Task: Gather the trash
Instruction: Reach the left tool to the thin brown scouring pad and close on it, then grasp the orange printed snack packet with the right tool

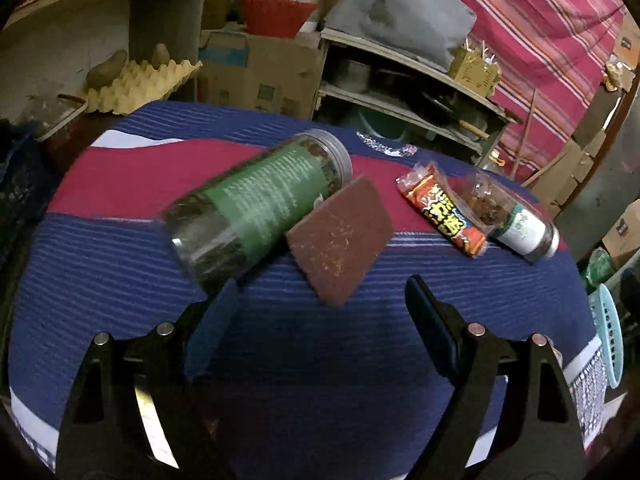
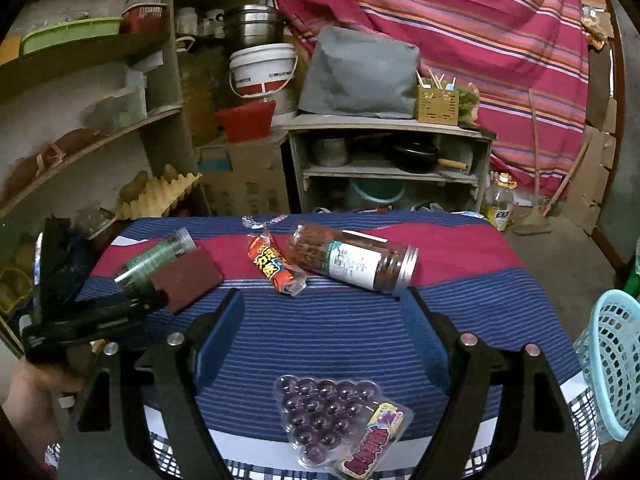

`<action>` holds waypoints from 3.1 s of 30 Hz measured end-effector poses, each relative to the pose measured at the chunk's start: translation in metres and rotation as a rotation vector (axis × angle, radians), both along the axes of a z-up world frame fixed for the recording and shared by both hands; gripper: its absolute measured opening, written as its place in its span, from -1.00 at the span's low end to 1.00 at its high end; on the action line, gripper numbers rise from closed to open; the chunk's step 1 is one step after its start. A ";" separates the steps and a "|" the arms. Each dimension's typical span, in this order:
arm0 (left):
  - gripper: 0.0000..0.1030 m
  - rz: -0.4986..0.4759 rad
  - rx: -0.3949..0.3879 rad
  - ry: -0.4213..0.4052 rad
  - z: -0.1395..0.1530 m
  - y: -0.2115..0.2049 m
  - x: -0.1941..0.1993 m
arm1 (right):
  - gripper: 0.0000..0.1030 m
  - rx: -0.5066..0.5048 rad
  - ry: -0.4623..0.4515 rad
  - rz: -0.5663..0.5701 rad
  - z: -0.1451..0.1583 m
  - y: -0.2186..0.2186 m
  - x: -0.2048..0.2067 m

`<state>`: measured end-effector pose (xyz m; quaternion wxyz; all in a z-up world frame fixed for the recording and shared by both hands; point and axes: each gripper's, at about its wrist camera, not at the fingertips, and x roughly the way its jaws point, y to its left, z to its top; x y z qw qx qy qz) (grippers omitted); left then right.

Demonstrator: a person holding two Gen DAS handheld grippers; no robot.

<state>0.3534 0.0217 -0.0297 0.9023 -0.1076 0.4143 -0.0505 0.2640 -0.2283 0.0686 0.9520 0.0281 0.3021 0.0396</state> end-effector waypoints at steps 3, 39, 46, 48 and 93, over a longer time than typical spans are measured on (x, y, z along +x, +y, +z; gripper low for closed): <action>0.59 0.028 0.014 0.035 -0.012 -0.003 0.012 | 0.53 0.005 0.003 -0.001 0.000 -0.007 0.001; -0.13 -0.078 0.079 -0.144 -0.002 -0.035 -0.014 | 0.53 0.053 0.044 0.007 -0.012 -0.023 0.004; -0.08 -0.085 -0.016 -0.182 0.000 -0.029 -0.013 | 0.53 0.054 0.044 0.007 -0.013 -0.026 0.005; -0.08 -0.095 -0.013 -0.191 0.000 -0.034 -0.018 | 0.53 0.052 0.045 0.006 -0.013 -0.026 0.005; -0.77 -0.080 0.004 -0.156 0.020 -0.021 -0.010 | 0.54 0.020 0.146 0.075 -0.045 0.009 0.047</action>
